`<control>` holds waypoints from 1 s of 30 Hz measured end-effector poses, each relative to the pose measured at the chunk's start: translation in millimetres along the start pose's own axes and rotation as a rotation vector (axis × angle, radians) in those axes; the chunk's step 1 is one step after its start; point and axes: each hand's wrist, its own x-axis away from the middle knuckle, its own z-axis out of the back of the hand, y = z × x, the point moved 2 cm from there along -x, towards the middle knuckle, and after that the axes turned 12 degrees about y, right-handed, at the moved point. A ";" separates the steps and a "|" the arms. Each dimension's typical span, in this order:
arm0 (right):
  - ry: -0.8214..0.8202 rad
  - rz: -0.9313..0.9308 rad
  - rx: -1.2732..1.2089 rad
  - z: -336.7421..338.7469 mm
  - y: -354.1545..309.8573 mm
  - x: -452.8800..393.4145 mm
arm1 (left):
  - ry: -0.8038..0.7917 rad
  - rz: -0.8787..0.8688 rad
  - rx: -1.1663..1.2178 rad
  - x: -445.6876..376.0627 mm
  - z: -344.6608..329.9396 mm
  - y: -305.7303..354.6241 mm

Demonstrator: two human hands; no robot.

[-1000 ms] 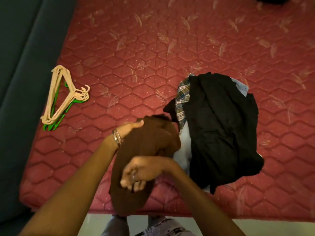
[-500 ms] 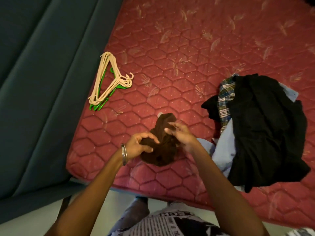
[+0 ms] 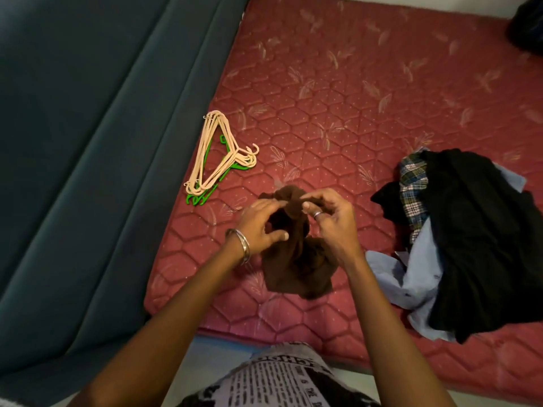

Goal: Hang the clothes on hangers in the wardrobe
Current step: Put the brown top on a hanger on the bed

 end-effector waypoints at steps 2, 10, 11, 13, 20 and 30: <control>0.024 0.044 -0.016 -0.4 -14.4 -4.2 | -0.081 -0.041 -0.113 -7.5 1.1 -2.5; 0.113 0.117 -0.022 5.8 -20.6 -5.5 | -0.196 0.004 -0.505 -0.8 -0.1 -13.4; 0.139 0.104 -0.024 7.5 -20.3 -6.1 | -0.139 -0.004 -0.553 -2.4 2.7 -10.1; 0.177 0.066 -0.065 11.5 -20.2 -8.9 | -0.047 -0.025 -0.635 -8.1 7.0 -3.7; 0.048 -0.101 -0.363 19.6 -37.7 -26.3 | 0.255 0.384 0.186 -15.7 12.4 -8.7; -0.164 -0.165 -0.546 41.9 -53.0 -29.2 | 0.058 0.710 0.436 -19.5 -43.1 -0.7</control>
